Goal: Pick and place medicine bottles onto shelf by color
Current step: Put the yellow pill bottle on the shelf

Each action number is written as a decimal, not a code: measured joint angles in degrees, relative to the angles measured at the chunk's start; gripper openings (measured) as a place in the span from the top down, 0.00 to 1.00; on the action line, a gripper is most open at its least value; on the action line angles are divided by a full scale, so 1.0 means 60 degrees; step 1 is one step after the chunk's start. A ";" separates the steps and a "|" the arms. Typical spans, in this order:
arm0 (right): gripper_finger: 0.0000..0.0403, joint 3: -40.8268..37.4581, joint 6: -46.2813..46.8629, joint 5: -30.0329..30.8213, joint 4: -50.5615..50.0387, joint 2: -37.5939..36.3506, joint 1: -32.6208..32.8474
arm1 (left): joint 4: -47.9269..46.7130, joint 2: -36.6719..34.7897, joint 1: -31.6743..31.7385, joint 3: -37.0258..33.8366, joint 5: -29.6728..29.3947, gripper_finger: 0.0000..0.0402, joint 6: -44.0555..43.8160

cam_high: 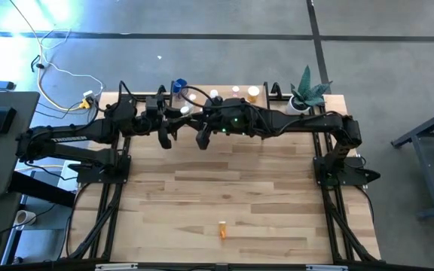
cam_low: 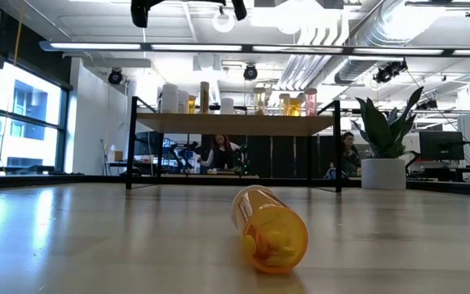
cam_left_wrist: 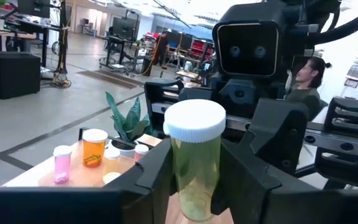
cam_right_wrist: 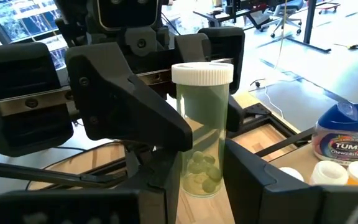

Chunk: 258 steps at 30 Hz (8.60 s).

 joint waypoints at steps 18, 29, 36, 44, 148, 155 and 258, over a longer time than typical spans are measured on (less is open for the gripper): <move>0.75 0.0000 -0.0273 -0.0566 -0.0062 0.0004 -0.0243 | -0.0030 0.0000 0.0037 0.0000 -0.0011 0.75 0.0297; 0.52 0.0016 -0.0413 -0.0990 -0.1942 -0.0267 -0.0625 | -0.0420 0.0000 0.0037 0.0000 -0.0604 0.75 0.1379; 0.50 0.0018 -0.1476 -0.1194 -0.2819 -0.0929 -0.1093 | -0.1331 0.0000 0.0048 0.0000 -0.1075 0.75 0.1992; 0.50 0.0018 -0.3018 -0.2420 -0.1597 -0.1166 -0.1561 | -0.1848 0.0359 0.0045 -0.0004 -0.1061 0.75 0.2042; 0.72 0.0004 -0.3461 -0.4459 -0.2381 -0.0860 -0.2690 | 0.0582 0.2055 0.0096 -0.0004 -0.1552 0.51 0.1989; 0.72 0.0004 -0.3315 -0.4369 -0.2899 -0.1269 -0.3130 | 0.0632 0.1989 0.0158 0.0147 -0.1965 0.51 0.2042; 0.72 -0.4445 0.0951 0.5551 0.2249 -0.0545 0.0643 | -0.0613 0.0648 0.0671 0.0397 -0.2821 0.51 0.2255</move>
